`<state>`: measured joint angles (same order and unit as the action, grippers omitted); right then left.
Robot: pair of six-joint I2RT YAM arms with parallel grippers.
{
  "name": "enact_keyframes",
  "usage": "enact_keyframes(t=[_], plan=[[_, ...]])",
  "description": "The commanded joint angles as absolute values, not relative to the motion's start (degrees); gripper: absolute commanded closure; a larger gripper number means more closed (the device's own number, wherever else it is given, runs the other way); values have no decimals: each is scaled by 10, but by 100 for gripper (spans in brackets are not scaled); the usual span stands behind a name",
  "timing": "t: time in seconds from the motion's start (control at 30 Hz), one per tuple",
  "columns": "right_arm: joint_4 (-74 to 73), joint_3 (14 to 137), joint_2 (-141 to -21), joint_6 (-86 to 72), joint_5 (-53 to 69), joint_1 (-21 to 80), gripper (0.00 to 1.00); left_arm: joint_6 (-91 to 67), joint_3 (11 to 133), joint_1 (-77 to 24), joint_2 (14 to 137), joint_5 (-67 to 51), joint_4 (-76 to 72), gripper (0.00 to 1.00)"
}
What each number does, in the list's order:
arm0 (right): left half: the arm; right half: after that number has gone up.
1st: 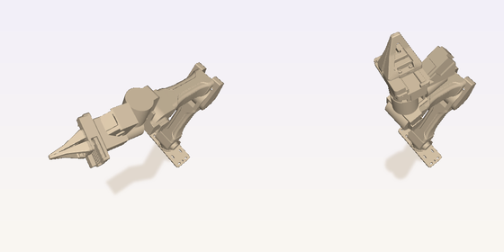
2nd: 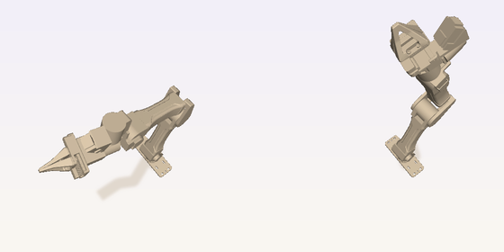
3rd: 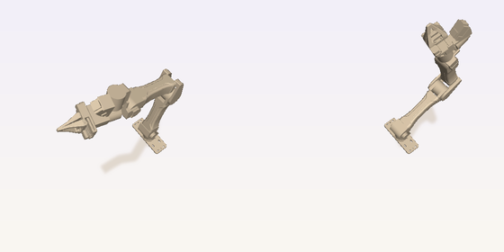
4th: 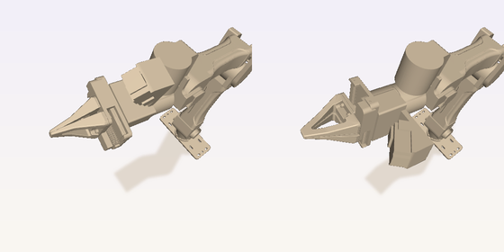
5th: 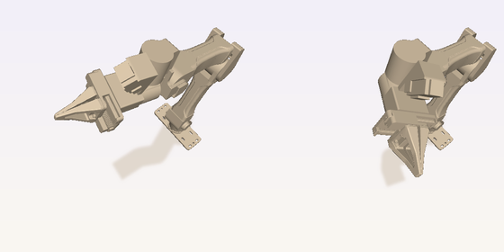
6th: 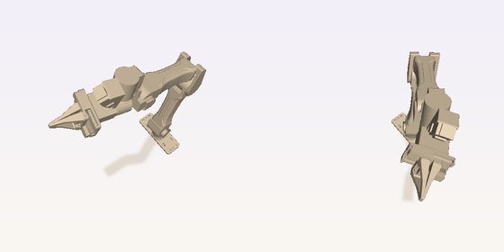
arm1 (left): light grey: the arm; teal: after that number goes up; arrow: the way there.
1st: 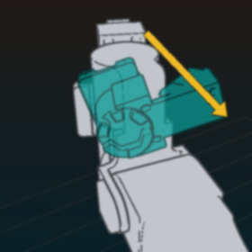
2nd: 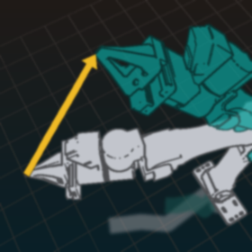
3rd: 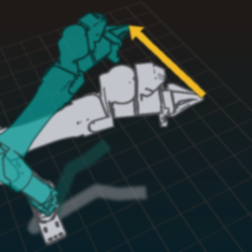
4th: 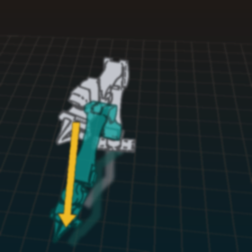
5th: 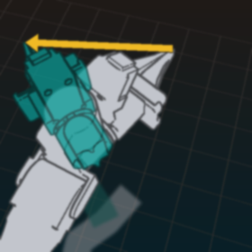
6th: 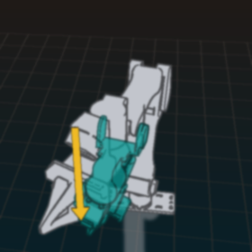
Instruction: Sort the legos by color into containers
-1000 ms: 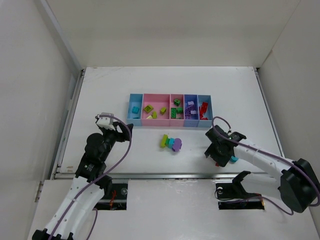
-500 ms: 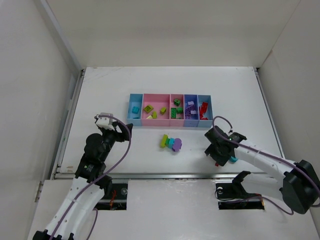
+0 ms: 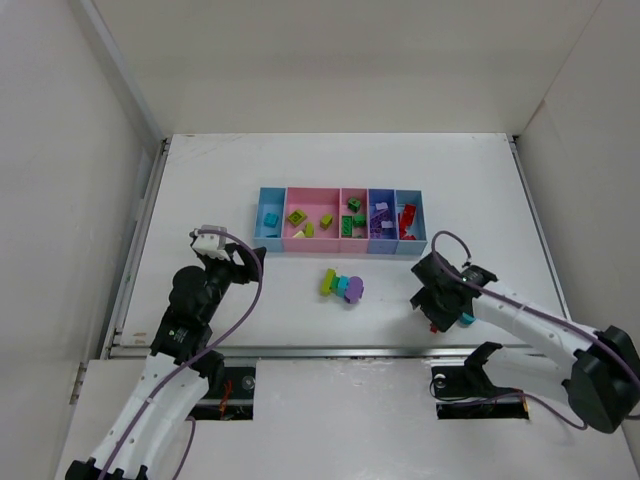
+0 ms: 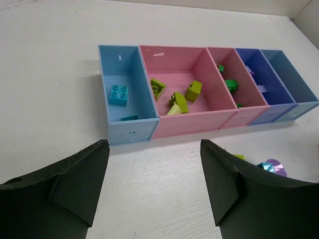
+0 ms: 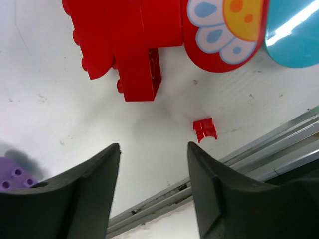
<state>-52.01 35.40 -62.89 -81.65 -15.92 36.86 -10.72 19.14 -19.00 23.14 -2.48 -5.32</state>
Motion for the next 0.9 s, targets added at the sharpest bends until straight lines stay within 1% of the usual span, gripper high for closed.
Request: enact_keyframes(t=[0.0,0.2,0.27,0.3,0.33,0.43,0.53,0.6,0.63,0.67,0.7,0.73,0.77,0.8,0.83,0.87], plan=[[-525,338,-591,-858,-157,374,37,-114,193,-189,229,-24,-73,29],[-530,352,-626,-870,-152,374,35,-114,193,-189,234,-24,-73,29],[-506,359,-631,-811,-152,374,37,-114,199,-189,240,-24,-73,29],[-474,383,-631,-776,-158,374,38,-114,199,-189,240,-24,-73,29],[-474,402,-631,-740,-164,379,38,-114,199,-189,247,-24,-73,29],[-561,484,-644,-734,-220,379,37,-114,199,-189,253,-24,-73,29],[-550,509,-651,-595,-213,379,36,-114,199,-189,253,-29,-73,29],[-550,518,-679,-510,-197,379,35,-114,199,-189,253,-29,-73,29],[-521,528,-690,-471,-171,379,35,-114,199,-189,253,-35,-73,29],[-503,545,-713,-386,-137,379,35,-114,199,-189,253,-35,-73,29],[-488,557,-726,-346,-137,379,35,-114,199,-189,253,-35,-73,29],[-461,592,-751,-262,-101,379,30,-114,199,-189,253,-35,-73,29],[-454,612,-751,-261,-85,379,30,-114,199,-189,253,-35,-73,29],[-454,633,-776,-198,-75,379,25,-114,199,-189,253,-35,-73,29],[-454,654,-787,-183,-80,379,21,-114,199,-189,253,-35,-73,29],[-474,672,-799,-171,-110,379,19,-114,199,-189,253,-35,-73,29]])
